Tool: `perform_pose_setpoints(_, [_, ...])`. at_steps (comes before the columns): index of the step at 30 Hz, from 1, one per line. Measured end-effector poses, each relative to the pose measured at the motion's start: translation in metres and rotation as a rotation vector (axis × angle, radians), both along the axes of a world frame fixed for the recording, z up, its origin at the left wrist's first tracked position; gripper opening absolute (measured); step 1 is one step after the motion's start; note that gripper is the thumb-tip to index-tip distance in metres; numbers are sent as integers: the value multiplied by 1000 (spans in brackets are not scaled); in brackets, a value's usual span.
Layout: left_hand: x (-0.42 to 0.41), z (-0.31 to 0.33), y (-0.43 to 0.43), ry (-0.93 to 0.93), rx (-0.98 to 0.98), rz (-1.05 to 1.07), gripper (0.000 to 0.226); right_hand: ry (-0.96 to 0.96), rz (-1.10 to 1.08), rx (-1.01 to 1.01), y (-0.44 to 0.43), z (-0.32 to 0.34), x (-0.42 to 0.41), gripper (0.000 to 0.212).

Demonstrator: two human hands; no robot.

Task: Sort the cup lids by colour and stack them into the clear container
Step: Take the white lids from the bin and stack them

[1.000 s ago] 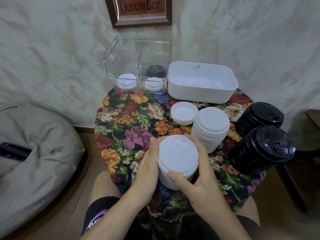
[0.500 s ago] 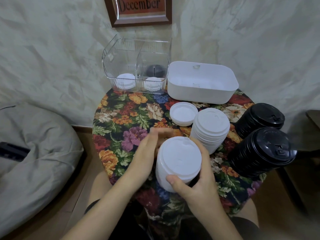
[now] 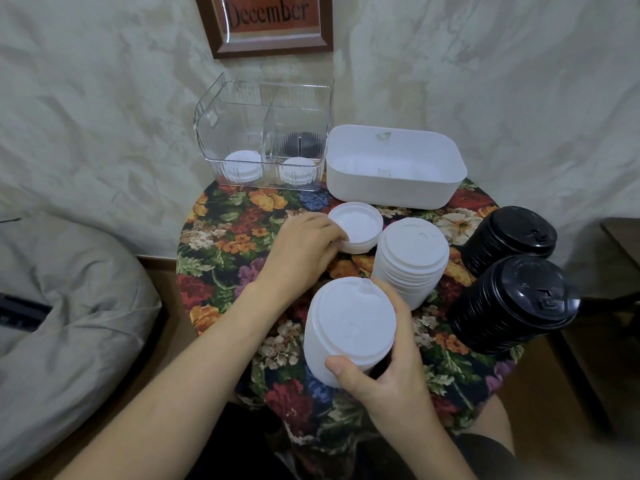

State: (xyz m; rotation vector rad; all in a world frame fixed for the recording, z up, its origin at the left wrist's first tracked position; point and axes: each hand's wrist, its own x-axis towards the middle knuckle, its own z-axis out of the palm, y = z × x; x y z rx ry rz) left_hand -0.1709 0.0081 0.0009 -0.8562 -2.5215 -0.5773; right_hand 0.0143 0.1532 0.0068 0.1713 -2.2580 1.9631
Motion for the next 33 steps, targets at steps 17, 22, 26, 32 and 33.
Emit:
perform_pose_setpoints(17, [94,78,-37,-834,1246,-43,25,11,-7,-14,-1,-2,-1,82])
perform_pose_setpoints(22, [105,79,-35,-1002,1185,-64,35,15,-3,-31,-2,-2,-1,83])
perform_pose_setpoints(26, [111,76,-34,-990,1032,-76,33,21,10,-49,-2,-2,-1,84])
perform_pose_setpoints(32, [124,68,-41,-903,882,-112,41,15,18,-73,-3,1,0,84])
perform_pose_setpoints(33, [126,66,-42,-891,846,-113,43,20,14,-66,-3,1,0,84])
